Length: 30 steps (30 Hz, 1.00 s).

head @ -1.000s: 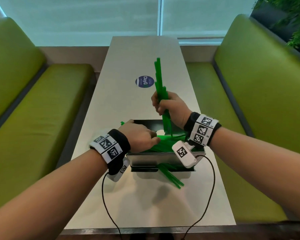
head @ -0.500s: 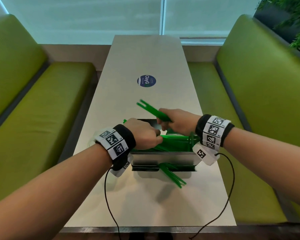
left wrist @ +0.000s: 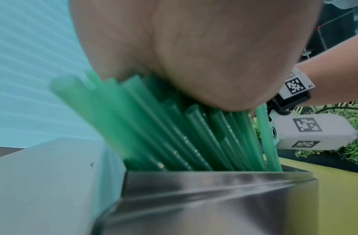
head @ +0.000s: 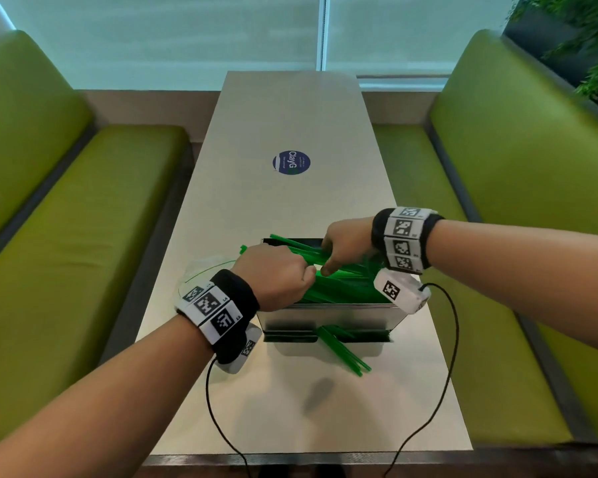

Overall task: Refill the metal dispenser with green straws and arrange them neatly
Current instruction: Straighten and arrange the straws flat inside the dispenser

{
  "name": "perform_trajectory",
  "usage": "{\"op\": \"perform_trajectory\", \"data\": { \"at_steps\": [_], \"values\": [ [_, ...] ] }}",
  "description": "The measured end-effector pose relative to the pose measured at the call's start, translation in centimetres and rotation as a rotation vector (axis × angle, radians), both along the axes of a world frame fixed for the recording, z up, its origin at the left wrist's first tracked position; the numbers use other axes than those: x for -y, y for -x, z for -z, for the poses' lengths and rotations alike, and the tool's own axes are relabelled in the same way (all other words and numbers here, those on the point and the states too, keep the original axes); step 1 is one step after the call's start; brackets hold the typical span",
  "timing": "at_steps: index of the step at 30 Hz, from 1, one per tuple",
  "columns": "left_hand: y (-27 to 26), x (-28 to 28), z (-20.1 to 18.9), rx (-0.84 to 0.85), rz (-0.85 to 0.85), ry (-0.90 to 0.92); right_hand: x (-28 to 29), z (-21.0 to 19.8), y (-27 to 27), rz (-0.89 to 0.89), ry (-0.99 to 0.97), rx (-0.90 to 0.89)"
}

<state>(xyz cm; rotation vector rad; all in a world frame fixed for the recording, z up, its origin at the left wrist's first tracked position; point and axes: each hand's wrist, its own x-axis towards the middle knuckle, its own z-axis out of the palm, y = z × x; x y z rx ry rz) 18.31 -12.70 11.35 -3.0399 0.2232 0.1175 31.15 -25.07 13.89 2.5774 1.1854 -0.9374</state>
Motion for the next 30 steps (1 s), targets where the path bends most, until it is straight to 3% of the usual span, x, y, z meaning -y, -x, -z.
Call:
{"op": "perform_trajectory", "data": {
  "at_steps": [8, 12, 16, 20, 26, 28, 30],
  "values": [
    [0.1, -0.1, 0.3, 0.031, 0.015, -0.005, 4.3, -3.8, -2.6, 0.195, -0.247, -0.141],
    [0.1, 0.0, 0.0, 0.007, -0.013, 0.000, 8.1, -4.8, -2.2, 0.157, -0.248, -0.299],
    [-0.1, 0.2, -0.4, -0.036, -0.035, 0.031, 10.1, -3.1, 0.3, 0.152, -0.290, -0.408],
    [-0.3, 0.1, -0.3, -0.095, 0.001, -0.004, 10.0, -3.8, 0.5, 0.197, -0.455, -0.318],
    [-0.5, -0.1, -0.1, -0.102, 0.056, -0.052, 7.4, -9.4, 0.4, 0.203, -0.954, -0.123],
    [-0.4, -0.1, 0.2, -0.092, 0.030, -0.028, 5.7, -8.5, 0.7, 0.149, -0.899, -0.045],
    [-0.3, -0.1, 0.4, -0.071, 0.011, -0.029, 3.9, -6.5, 1.1, 0.075, -0.722, 0.020]
  ]
}}
